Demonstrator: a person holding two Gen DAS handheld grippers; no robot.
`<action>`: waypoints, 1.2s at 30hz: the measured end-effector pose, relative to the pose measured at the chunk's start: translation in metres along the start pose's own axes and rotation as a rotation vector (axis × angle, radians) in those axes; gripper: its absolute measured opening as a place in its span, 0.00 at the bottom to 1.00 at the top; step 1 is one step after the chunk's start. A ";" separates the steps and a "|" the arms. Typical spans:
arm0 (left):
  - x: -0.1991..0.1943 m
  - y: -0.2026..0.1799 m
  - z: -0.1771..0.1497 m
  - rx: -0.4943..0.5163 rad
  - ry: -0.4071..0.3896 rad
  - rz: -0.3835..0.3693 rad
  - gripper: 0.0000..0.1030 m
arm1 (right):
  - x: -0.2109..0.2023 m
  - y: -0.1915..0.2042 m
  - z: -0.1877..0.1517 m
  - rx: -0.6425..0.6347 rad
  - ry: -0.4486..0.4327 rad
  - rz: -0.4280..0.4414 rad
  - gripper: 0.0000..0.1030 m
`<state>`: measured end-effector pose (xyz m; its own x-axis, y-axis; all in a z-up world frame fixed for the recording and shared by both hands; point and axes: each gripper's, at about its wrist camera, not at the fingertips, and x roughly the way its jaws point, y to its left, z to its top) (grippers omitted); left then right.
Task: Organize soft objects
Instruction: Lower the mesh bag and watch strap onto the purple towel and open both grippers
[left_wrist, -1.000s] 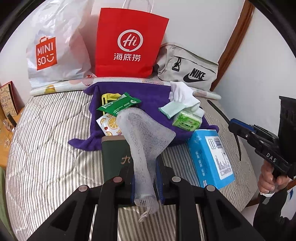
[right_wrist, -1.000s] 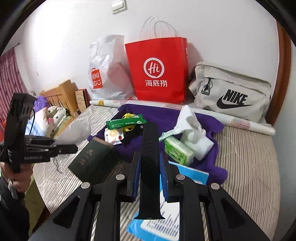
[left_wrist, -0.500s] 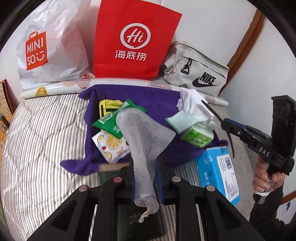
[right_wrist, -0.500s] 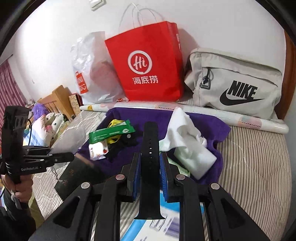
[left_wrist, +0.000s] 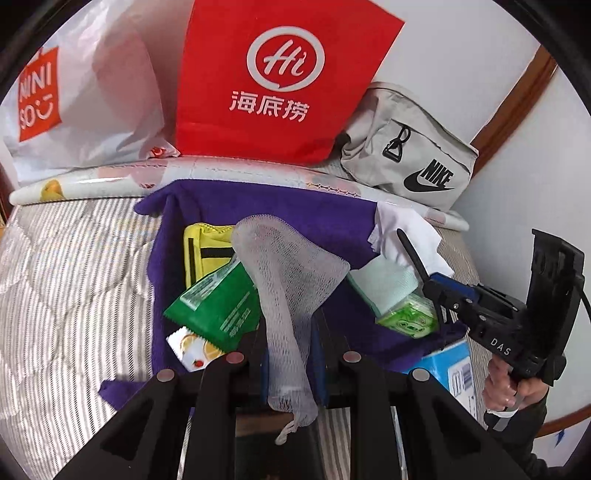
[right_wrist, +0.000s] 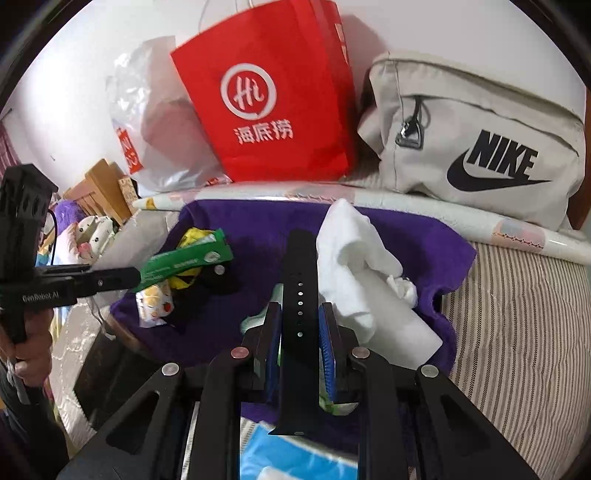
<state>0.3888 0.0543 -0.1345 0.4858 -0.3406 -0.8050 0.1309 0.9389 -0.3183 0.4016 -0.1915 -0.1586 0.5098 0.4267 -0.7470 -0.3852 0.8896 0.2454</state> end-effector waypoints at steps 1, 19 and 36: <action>0.003 0.000 0.001 0.001 0.003 0.001 0.17 | 0.003 -0.002 0.000 0.003 0.005 0.001 0.20; 0.056 0.002 0.019 -0.013 0.069 -0.002 0.17 | 0.029 -0.012 0.014 0.009 0.040 0.006 0.20; 0.049 -0.019 0.014 0.033 0.059 -0.065 0.70 | 0.023 -0.012 0.010 0.027 0.040 0.015 0.32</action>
<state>0.4226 0.0205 -0.1606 0.4239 -0.4025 -0.8113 0.1896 0.9154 -0.3551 0.4261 -0.1907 -0.1729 0.4729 0.4337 -0.7670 -0.3713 0.8875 0.2729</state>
